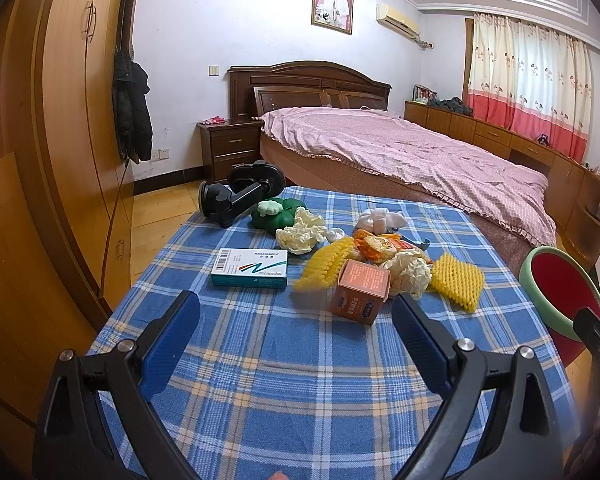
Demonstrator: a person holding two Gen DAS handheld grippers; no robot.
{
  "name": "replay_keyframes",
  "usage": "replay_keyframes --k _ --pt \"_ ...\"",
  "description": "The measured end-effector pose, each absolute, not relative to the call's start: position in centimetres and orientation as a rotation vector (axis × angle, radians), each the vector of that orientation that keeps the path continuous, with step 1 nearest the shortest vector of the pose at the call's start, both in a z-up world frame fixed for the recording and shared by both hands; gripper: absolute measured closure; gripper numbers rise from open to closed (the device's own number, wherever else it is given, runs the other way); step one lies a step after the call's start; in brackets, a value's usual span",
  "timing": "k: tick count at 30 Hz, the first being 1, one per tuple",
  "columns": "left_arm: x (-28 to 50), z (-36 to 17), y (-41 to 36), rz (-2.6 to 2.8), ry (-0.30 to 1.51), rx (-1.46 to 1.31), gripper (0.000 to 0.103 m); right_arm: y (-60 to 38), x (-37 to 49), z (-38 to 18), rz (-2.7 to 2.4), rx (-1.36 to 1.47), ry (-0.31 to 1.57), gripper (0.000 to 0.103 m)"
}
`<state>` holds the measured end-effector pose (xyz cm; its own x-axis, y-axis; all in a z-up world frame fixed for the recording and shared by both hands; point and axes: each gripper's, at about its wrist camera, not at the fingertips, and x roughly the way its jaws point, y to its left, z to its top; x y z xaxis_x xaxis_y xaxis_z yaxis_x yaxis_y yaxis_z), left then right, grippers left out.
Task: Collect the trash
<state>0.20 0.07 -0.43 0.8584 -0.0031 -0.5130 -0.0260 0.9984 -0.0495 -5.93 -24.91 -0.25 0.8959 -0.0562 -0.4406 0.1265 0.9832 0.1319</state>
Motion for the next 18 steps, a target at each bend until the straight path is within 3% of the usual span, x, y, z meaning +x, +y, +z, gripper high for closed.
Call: replay_keyframes --k 18 --pt "0.24 -0.43 0.13 0.010 0.540 -0.056 0.007 -24.92 -5.91 -0.28 -0.095 0.162 0.454 0.000"
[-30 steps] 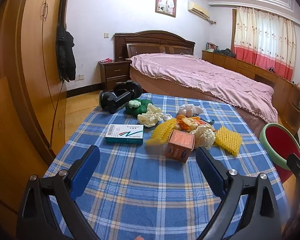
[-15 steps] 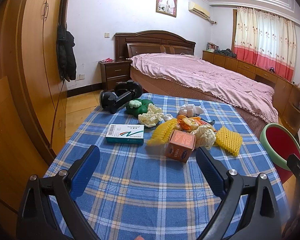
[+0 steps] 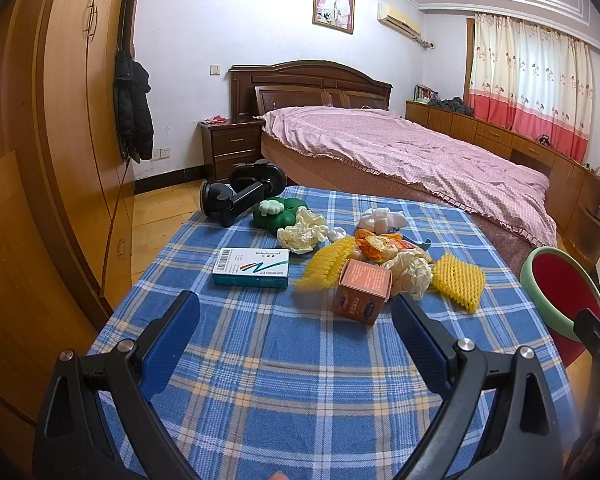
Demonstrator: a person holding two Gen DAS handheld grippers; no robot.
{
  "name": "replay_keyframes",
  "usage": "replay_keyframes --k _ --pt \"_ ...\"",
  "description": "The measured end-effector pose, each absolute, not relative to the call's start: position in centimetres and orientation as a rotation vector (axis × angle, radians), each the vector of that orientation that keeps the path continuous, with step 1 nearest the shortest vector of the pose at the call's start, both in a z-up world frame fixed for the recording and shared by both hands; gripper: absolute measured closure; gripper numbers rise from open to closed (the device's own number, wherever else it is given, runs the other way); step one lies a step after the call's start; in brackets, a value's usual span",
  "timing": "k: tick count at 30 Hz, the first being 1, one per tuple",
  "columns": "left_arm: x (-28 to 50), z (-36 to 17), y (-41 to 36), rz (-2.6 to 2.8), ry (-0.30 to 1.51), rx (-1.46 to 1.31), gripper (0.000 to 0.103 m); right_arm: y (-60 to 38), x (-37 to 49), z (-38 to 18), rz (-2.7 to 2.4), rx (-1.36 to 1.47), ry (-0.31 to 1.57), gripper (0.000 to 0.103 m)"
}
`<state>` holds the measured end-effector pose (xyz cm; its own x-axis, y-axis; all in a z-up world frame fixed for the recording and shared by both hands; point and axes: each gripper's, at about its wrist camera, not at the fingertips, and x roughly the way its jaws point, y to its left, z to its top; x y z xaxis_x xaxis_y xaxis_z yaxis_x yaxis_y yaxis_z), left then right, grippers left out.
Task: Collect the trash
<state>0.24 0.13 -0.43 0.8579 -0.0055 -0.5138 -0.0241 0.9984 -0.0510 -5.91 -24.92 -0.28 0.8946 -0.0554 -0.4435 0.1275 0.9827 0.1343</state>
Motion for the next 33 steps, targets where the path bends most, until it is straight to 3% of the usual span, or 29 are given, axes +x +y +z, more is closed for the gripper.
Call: replay_keyframes --k 33 --pt "0.9 -0.3 1.2 0.014 0.570 -0.061 0.007 -24.7 -5.6 -1.0 -0.085 0.171 0.466 0.000"
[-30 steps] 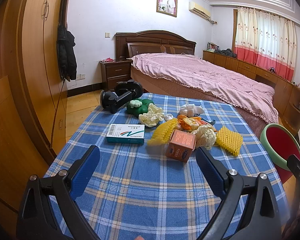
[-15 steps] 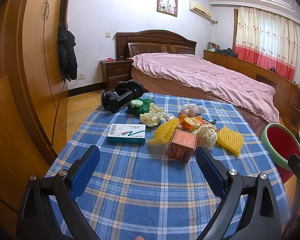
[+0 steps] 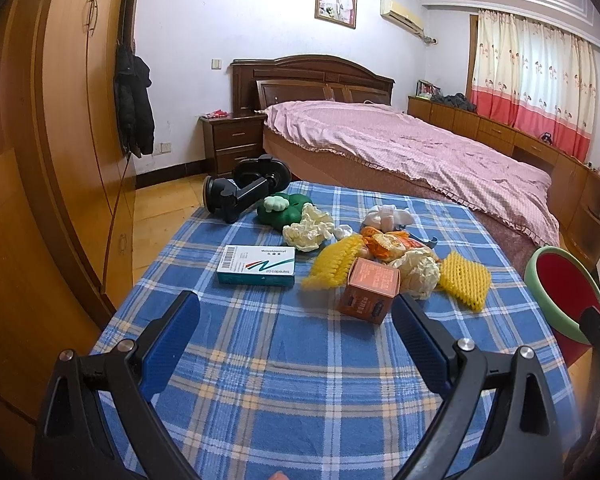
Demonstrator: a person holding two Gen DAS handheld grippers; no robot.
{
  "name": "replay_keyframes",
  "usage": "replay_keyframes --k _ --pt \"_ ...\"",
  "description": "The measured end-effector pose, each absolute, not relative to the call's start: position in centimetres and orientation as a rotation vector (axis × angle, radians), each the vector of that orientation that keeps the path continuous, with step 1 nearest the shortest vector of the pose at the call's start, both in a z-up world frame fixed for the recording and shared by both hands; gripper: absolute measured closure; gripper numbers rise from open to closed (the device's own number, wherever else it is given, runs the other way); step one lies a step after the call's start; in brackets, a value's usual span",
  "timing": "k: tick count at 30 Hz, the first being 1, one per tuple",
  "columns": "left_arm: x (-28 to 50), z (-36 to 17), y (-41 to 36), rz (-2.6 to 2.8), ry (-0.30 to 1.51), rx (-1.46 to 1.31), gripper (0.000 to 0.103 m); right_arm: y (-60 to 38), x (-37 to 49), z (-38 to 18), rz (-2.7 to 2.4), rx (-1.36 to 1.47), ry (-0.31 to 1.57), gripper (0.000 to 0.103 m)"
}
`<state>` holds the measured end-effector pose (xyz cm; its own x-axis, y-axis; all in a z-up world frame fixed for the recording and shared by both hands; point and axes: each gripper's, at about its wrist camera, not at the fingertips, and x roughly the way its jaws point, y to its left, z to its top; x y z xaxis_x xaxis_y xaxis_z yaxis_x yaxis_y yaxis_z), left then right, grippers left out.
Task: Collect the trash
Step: 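Move left tool toward white medicine box while right tool grasps yellow foam net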
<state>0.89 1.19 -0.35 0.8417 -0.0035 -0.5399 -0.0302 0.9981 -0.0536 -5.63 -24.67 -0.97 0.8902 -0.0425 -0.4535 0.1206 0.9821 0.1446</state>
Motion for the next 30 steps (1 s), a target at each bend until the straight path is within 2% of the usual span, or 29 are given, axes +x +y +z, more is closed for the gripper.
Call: replay_keyframes --k 16,30 --pt "7.9 -1.4 4.5 0.005 0.738 -0.055 0.007 -23.4 1.3 0.5 -0.016 0.127 0.639 0.000" --pt "14.5 -5.3 7.0 0.027 0.876 -0.111 0.008 -23.3 8.7 -4.1 -0.064 0.163 0.852 0.000"
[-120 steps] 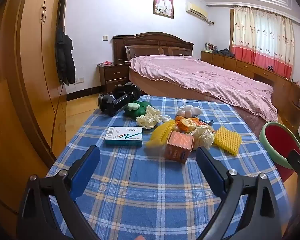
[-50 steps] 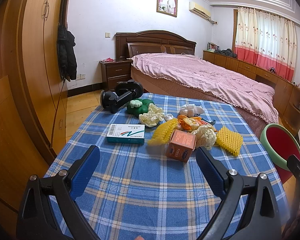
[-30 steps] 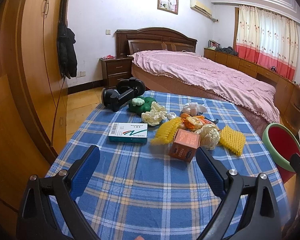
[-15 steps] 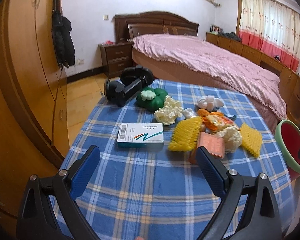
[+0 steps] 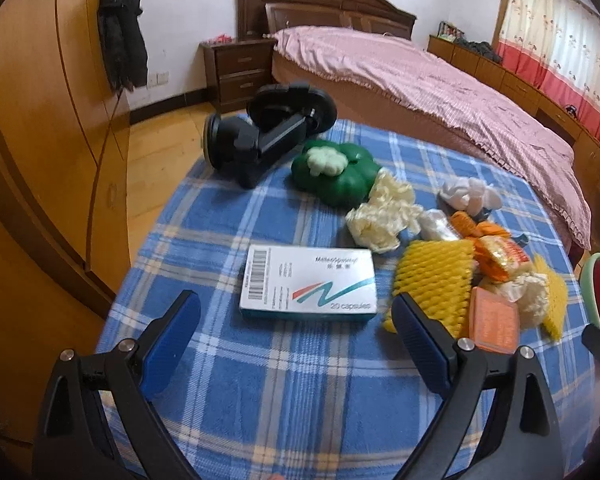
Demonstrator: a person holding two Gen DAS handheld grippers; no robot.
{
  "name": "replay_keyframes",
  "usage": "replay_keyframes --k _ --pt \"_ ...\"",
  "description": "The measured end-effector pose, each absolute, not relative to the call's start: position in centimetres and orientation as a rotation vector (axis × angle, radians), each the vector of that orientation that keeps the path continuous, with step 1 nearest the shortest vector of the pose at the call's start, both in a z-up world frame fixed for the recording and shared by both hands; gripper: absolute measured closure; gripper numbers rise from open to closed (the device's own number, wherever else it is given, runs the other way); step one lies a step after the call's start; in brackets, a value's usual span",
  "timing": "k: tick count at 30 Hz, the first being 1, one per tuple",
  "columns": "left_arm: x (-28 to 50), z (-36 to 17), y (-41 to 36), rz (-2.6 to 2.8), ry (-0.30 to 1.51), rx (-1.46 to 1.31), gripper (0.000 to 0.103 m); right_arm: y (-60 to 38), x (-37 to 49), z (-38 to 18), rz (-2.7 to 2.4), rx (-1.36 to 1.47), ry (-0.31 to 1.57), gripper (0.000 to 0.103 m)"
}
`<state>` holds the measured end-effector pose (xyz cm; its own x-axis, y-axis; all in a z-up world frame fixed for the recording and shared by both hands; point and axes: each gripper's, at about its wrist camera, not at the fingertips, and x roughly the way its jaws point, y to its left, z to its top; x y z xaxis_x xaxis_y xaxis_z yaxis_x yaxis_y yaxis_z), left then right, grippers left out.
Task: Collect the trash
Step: 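Move left tool toward white medicine box while right tool grasps yellow foam net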
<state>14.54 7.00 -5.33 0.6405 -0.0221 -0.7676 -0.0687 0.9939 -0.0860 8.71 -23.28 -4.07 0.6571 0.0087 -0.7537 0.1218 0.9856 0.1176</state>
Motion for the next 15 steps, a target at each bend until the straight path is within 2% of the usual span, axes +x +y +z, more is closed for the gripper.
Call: replay_keyframes --k 15 --pt "20.4 -8.3 8.8 -0.011 0.971 -0.222 0.011 -22.8 13.2 -7.9 -0.089 0.165 0.978 0.000"
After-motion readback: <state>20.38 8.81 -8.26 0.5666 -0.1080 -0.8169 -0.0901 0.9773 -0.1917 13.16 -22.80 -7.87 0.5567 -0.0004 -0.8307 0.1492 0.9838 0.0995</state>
